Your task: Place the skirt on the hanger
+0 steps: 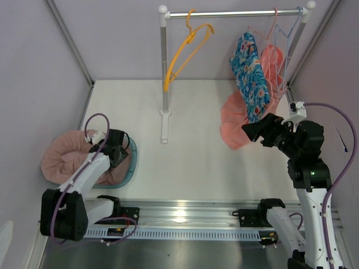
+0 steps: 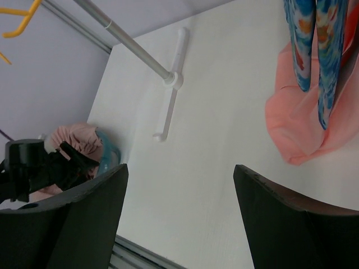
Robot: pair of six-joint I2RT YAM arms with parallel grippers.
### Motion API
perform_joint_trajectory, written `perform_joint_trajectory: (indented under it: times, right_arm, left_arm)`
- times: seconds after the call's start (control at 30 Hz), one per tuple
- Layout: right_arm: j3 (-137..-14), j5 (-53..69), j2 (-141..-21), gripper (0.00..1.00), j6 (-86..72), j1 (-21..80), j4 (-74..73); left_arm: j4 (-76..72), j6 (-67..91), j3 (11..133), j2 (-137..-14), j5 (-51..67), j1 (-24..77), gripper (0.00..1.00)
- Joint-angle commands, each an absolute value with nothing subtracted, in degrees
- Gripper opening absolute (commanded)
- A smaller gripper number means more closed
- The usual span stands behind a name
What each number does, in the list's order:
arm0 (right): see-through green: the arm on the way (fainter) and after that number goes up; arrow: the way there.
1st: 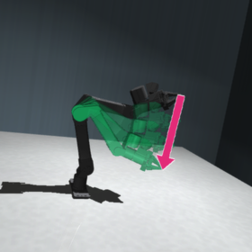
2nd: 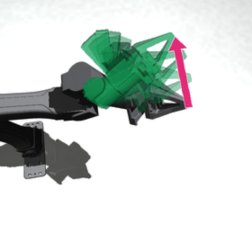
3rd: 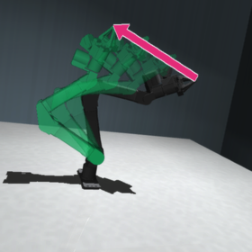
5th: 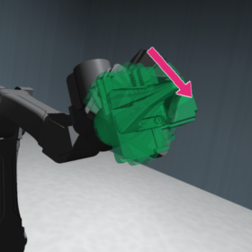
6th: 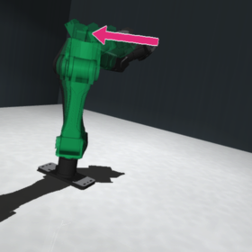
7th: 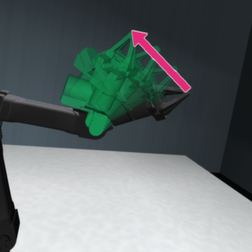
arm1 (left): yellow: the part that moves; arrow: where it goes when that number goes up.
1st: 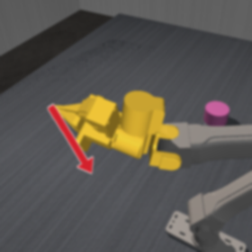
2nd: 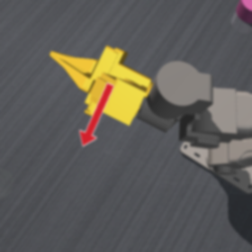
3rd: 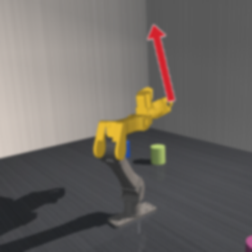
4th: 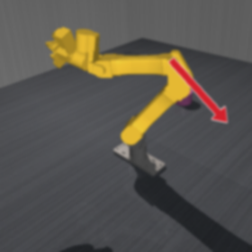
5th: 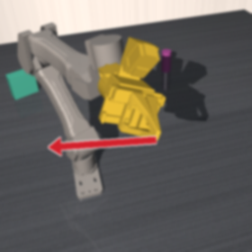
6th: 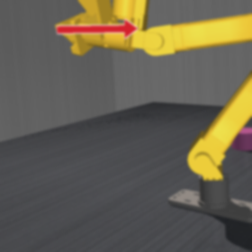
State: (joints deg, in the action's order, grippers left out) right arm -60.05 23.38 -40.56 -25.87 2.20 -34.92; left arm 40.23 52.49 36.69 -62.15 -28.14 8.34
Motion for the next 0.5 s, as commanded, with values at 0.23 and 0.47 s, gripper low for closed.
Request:
perform_joint_trajectory:
  times: [0.23, 0.47]
  right_arm:
    - [-59.94, 25.84, -39.55, 0.83, -23.82, 2.55, -35.25]
    - [-60.38, 26.72, -40.25, 0.83, -24.34, 2.72, -34.28]
  left_arm:
    - [29.97, 50.28, 35.94, -76.2, -25.23, 1.76, 0.47]
    - [35.5, 45.01, 43.59, -70.94, -25.49, 1.76, 0.0]
